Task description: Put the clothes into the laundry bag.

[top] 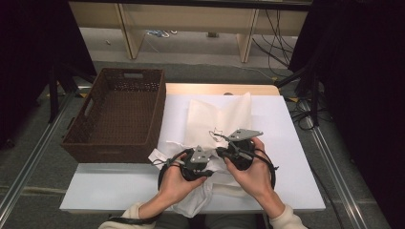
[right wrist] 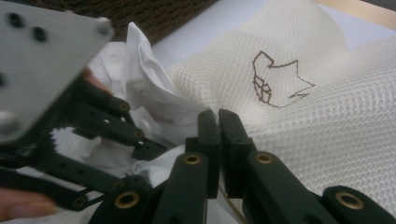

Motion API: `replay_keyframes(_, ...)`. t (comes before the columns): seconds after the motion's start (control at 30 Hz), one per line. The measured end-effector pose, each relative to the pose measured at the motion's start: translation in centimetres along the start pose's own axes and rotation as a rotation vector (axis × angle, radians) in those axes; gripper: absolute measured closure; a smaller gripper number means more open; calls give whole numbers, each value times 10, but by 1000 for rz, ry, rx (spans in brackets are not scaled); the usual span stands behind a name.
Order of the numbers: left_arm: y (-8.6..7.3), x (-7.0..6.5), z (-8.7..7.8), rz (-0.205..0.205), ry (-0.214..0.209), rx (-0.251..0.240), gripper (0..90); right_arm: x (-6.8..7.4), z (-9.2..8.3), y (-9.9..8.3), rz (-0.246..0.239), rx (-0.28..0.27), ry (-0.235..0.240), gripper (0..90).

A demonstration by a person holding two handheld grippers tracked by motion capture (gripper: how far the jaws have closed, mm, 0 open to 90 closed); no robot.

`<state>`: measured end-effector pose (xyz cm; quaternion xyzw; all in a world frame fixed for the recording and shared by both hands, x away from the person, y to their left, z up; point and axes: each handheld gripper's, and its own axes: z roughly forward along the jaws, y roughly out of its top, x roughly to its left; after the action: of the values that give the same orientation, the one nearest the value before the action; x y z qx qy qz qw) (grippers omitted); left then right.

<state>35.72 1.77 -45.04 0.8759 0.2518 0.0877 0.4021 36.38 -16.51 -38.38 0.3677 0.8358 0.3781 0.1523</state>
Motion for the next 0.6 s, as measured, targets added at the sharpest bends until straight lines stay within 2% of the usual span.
replay_keyframes(0.03, 1, -1, -3, 15, -5, 3, 685, 1, 0, 0, 24, -1, -8, 891)
replay_keyframes(0.1, 2, -4, -8, 66, -39, 48, 566, -1, 0, 0, 3, -3, -12, 890)
replay_keyframes(0.13, 1, -6, -15, 73, -58, 41, 525, -1, 0, 0, 2, 1, -7, 891)
replay_keyframes(0.2, 1, -6, -29, 76, -39, 18, 461, 0, 0, 0, 17, 15, -2, 891)
replay_keyframes(0.23, 0, -6, -37, 85, -39, 11, 421, -1, 1, 0, -6, 7, -2, 891)
replay_keyframes(0.27, 0, -5, -43, 100, -28, 7, 389, 2, -1, 0, 43, 25, -4, 890)
replay_keyframes(0.33, -2, -3, -56, 104, 14, -39, 357, 0, -1, 0, 36, 18, -5, 890)
replay_keyframes(0.37, -3, -1, -59, 105, 38, -41, 323, 0, -1, 0, 36, 17, -5, 890)
replay_keyframes(0.4, -4, 0, -61, 102, 43, -48, 294, 0, 0, 0, 29, 13, -10, 890)
replay_keyframes(0.43, -6, 2, -61, 106, 57, -48, 274, 1, 0, 0, 46, 18, -7, 890)
replay_keyframes(0.47, -8, 4, -59, 113, 72, -39, 254, 1, 0, 0, 41, 20, -7, 890)
replay_keyframes(0.5, -10, 6, -56, 132, 83, -30, 241, 0, 1, 0, 16, 17, -8, 890)
replay_keyframes(0.53, -13, 8, -53, 148, 90, -15, 240, 0, 1, 0, 16, 18, -7, 890)
replay_keyframes(0.6, -18, 9, -45, 137, 80, 30, 239, 0, 1, 0, 12, 13, -7, 890)
